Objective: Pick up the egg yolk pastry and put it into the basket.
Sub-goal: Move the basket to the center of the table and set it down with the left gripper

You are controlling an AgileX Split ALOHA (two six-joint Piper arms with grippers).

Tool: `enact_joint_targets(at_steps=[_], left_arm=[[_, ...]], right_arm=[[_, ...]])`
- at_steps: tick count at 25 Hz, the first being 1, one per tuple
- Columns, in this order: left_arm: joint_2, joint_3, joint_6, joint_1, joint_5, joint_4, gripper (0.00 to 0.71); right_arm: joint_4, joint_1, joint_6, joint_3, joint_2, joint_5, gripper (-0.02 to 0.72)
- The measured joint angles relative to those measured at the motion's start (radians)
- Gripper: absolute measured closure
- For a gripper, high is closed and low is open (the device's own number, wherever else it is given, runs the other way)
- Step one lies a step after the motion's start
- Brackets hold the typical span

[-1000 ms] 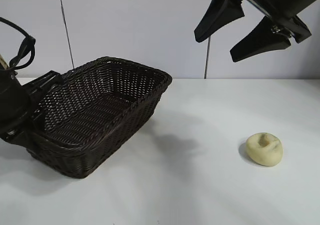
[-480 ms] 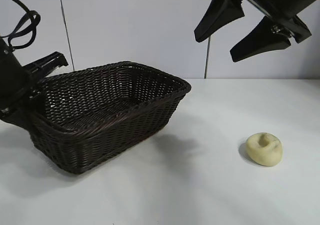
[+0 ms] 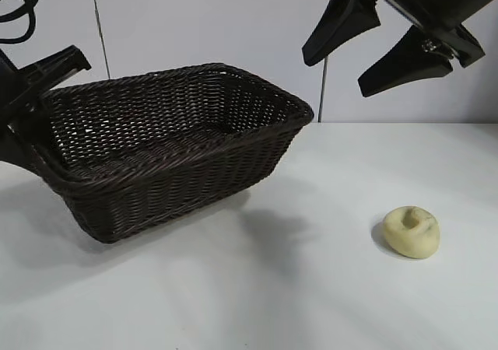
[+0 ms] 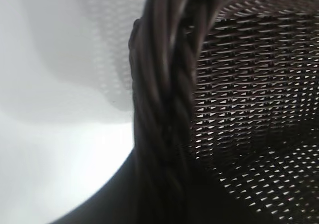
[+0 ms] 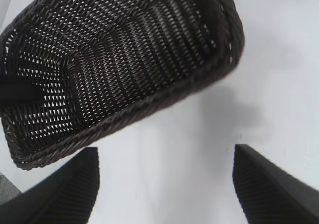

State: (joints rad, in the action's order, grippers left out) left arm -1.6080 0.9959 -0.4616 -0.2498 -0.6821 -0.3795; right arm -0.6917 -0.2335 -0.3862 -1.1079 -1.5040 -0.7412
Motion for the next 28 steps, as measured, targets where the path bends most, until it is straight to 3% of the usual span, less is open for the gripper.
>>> enact_joint_targets(at_steps=[7,17,28], left_arm=[[-0.018,0.089,0.261,0.011,-0.093,-0.012,0.613],[-0.223,0.315,0.505,0.011,-0.297,-0.007,0.613],[-0.328,0.368,0.565,0.011,-0.312,-0.007,0.613]], right_arm=[[0.0,0.0,0.0,0.0,0.0,-0.008,0.164],[0.0,0.0,0.0,0.0,0.0,-0.019,0.164],[0.0,0.0,0.0,0.0,0.0,-0.02,0.164]])
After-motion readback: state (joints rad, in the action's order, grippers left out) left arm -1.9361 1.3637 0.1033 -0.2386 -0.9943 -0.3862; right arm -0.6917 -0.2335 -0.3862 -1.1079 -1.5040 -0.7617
